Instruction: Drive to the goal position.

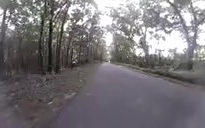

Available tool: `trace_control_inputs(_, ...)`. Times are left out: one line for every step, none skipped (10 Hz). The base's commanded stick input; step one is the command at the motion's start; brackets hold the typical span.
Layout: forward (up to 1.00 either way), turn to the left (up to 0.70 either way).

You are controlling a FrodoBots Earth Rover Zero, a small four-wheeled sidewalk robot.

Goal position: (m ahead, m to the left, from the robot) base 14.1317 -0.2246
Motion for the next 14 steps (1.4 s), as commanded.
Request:
trace_control_inputs(0.70, 0.07)
trace_control_inputs(0.70, 0.27)
trace_control_inputs(0.70, 0.32)
trace_control_inputs(0.70, 0.19)
trace_control_inputs(0.70, 0.06)
trace_control_inputs(0.70, -0.01)
trace_control_inputs(0.70, -0.01)
trace_control_inputs(0.70, -0.01)
trace_control_inputs(0.70, -0.01)
trace_control_inputs(0.70, -0.01)
trace_control_inputs(0.70, -0.01)
trace_control_inputs(0.70, -0.01)
trace_control_inputs(0.70, -0.01)
trace_control_inputs(0.70, -0.01)
